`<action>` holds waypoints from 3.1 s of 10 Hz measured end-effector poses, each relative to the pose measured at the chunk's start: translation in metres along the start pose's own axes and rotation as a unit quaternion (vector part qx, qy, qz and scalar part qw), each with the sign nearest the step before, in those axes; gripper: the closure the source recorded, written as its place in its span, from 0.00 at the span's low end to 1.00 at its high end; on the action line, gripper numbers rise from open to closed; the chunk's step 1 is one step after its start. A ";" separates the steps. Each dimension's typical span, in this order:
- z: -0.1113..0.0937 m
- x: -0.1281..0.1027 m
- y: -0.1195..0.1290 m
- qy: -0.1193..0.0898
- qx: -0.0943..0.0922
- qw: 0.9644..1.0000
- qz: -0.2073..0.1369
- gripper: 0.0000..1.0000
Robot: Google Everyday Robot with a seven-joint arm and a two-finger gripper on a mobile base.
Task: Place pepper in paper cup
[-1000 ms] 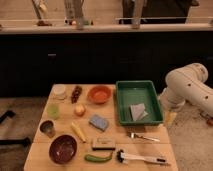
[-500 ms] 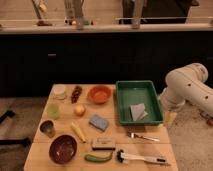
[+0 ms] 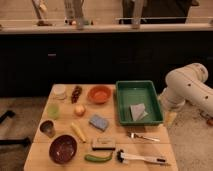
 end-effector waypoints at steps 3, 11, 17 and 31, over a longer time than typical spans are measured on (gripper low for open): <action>0.000 0.000 0.000 0.000 0.000 1.000 0.000 0.20; 0.000 0.000 0.000 0.000 0.000 1.000 0.000 0.20; 0.000 0.000 0.000 0.000 -0.001 1.000 0.001 0.20; 0.000 -0.093 0.115 -0.020 -0.006 1.000 0.024 0.20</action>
